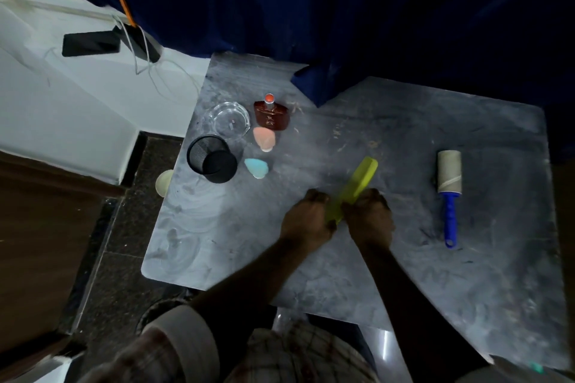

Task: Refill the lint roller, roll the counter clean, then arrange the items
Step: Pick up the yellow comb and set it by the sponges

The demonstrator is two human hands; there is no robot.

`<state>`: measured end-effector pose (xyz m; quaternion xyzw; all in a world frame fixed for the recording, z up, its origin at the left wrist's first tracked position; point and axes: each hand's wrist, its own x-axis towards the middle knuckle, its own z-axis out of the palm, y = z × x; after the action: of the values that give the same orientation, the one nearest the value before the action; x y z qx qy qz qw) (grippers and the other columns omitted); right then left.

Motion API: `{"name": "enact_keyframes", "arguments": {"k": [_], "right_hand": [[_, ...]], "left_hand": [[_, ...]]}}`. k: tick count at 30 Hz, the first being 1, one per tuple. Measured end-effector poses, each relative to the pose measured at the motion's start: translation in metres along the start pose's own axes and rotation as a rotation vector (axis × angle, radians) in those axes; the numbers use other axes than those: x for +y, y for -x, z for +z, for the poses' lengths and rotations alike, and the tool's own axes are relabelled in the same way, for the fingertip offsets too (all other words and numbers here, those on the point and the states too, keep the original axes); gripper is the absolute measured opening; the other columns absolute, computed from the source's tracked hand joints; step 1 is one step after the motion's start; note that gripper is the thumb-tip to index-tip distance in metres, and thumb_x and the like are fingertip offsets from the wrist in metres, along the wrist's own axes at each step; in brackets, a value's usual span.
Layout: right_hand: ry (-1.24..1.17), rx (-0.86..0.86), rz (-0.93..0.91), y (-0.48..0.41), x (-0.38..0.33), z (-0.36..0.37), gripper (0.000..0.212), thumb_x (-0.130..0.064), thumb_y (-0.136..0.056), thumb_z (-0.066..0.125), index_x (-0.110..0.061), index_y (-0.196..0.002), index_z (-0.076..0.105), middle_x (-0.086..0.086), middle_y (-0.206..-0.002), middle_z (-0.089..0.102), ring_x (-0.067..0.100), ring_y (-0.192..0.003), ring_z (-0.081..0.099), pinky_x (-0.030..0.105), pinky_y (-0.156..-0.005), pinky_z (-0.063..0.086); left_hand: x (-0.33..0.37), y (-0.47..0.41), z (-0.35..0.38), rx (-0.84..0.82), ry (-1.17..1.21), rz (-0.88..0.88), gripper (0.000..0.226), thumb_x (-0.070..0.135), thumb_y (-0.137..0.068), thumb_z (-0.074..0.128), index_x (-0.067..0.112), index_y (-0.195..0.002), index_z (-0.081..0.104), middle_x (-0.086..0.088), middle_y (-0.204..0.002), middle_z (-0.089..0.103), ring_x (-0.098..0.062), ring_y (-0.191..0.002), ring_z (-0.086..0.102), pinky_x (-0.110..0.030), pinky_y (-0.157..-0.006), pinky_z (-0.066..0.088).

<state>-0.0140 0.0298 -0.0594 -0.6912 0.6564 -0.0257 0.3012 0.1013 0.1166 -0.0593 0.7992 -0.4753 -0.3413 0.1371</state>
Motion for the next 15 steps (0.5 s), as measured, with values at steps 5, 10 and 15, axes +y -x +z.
{"name": "enact_keyframes", "arguments": {"k": [5,10,15], "right_hand": [[-0.049,0.037,0.059,-0.002,-0.006,0.009,0.042,-0.040,-0.075,0.072,-0.015,-0.102,0.052,0.016,-0.105,0.067,0.040,-0.098,0.066,0.041,-0.079,0.052],[-0.106,0.029,0.128,0.001,-0.009,0.010,0.047,-0.039,-0.073,0.072,-0.016,-0.106,0.048,0.014,-0.111,0.066,0.040,-0.103,0.066,0.044,-0.084,0.053],[-0.131,-0.016,0.084,-0.002,-0.002,0.007,0.046,-0.028,-0.072,0.074,-0.013,-0.107,0.049,0.017,-0.110,0.067,0.040,-0.104,0.065,0.043,-0.085,0.052]], "left_hand": [[0.022,0.001,0.010,0.042,0.034,-0.110,0.051,0.035,-0.093,0.073,0.020,-0.139,0.058,-0.008,-0.147,0.055,-0.035,-0.127,0.065,-0.046,-0.103,0.055],[0.031,-0.005,0.009,0.058,0.256,-0.278,0.038,0.026,-0.087,0.075,0.021,-0.124,0.068,-0.009,-0.135,0.066,-0.036,-0.123,0.068,-0.047,-0.104,0.057],[0.027,-0.010,0.008,0.058,0.337,-0.332,0.031,0.029,-0.084,0.080,0.022,-0.113,0.074,-0.007,-0.124,0.075,-0.032,-0.118,0.072,-0.045,-0.102,0.059]]}}
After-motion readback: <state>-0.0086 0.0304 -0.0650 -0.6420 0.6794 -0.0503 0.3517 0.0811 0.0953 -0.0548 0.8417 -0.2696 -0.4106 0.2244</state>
